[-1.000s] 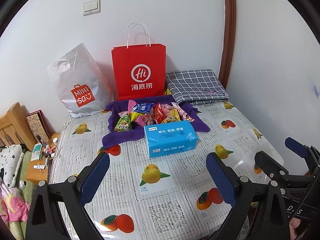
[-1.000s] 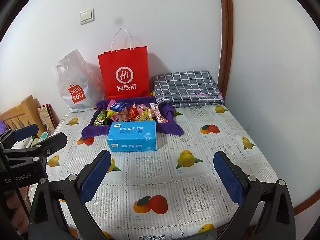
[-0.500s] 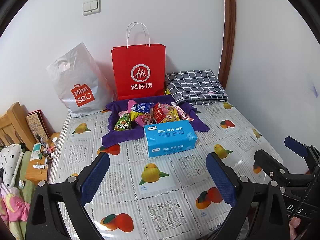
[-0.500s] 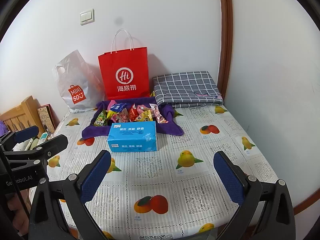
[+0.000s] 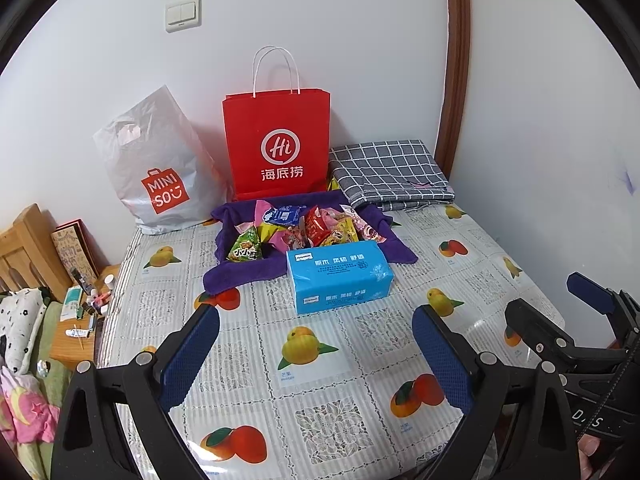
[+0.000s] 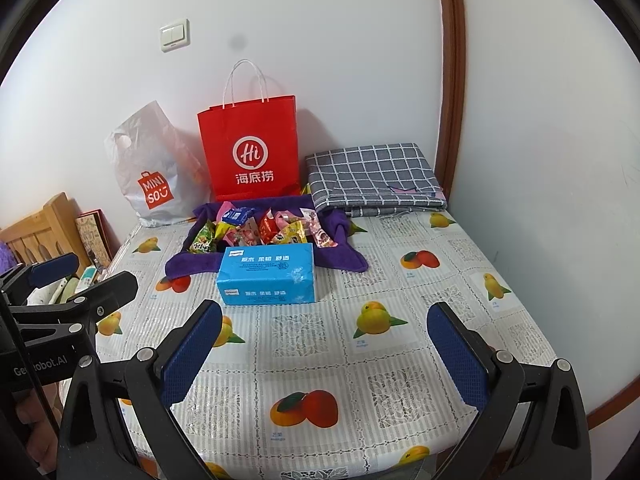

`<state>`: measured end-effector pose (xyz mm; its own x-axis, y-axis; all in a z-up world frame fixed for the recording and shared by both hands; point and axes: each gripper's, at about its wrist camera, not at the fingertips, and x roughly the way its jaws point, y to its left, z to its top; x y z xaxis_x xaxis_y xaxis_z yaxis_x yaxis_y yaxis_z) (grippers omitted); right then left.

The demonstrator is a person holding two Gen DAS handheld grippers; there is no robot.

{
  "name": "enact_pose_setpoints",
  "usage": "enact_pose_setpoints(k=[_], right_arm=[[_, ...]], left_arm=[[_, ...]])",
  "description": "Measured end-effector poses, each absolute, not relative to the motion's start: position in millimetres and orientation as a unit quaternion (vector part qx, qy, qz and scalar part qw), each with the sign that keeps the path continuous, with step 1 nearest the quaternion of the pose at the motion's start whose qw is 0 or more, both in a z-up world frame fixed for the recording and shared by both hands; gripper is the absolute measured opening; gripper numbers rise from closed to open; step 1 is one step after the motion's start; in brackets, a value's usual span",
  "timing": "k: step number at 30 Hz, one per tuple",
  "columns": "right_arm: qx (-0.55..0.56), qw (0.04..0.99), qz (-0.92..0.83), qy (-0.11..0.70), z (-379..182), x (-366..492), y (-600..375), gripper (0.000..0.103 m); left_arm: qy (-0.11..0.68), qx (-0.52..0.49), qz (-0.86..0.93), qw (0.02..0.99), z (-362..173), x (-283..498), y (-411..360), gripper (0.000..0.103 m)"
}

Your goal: Organize snacks

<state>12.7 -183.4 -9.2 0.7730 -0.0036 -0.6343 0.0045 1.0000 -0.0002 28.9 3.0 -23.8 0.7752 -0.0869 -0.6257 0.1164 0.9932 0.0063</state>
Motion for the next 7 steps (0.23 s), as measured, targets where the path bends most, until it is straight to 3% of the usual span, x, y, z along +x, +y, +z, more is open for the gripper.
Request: enact_pose_setpoints(k=[7], right_arm=[[0.001, 0.942, -0.001, 0.336, -9.4, 12.4, -183.0, 0.101]], left_arm=[[0.33, 0.022, -0.055, 0.942, -23.3, 28.5, 3.3, 0.098]])
